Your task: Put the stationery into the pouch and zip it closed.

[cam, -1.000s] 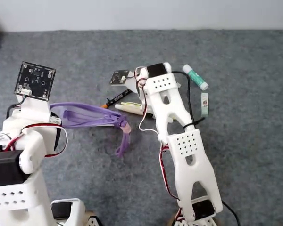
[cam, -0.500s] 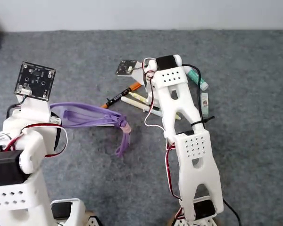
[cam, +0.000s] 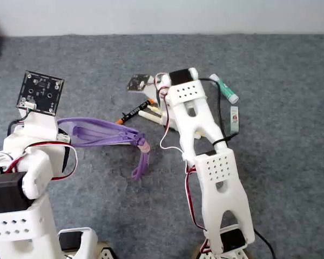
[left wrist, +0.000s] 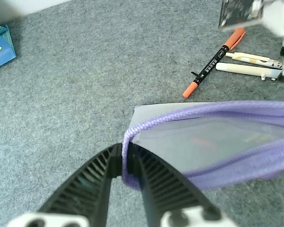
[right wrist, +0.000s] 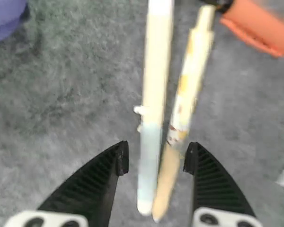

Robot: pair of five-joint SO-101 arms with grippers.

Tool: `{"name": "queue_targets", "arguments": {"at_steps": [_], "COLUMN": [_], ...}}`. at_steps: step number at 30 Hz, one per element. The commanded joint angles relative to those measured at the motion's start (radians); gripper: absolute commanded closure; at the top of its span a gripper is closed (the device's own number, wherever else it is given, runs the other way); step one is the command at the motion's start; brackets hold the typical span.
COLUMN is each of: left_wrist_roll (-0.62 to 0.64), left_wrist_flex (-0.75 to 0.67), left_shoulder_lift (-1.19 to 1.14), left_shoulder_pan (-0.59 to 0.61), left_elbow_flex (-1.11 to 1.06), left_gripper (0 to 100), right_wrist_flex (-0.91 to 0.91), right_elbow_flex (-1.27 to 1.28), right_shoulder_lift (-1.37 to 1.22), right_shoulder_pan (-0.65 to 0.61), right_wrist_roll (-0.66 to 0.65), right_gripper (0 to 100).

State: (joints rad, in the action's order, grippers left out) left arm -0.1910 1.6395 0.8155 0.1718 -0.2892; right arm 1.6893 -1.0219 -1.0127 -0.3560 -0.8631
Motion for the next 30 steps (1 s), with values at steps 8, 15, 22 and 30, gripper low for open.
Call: {"name": "queue_targets", "arguments": {"at_steps": [8, 15, 22, 30], "left_wrist_roll": [0.012, 0.012, 0.012, 0.012], "left_wrist_flex": [-0.008, -0.008, -0.008, -0.008], "left_shoulder_lift": [-0.006, -0.006, -0.006, -0.006], "left_shoulder_pan": [-0.002, -0.002, -0.002, -0.002], "left_elbow_flex": [-0.027, -0.027, -0.027, -0.027], "left_gripper": [99, 99, 99, 99], "right_wrist_flex": [-0.012, 0.087, 0.107, 0.110], "right_elbow_flex": [-0.012, -0.068, -0.109, -0.106], "right_shoulder_lift": [-0.070, -0.044, 0.035, 0.166], "right_shoulder_pan": [-0.004, -0.004, 0.021, 0.068], "right_wrist_roll": [0.012, 0.012, 0.012, 0.015], "right_gripper": [89.3, 99.1, 98.9, 98.9]}}
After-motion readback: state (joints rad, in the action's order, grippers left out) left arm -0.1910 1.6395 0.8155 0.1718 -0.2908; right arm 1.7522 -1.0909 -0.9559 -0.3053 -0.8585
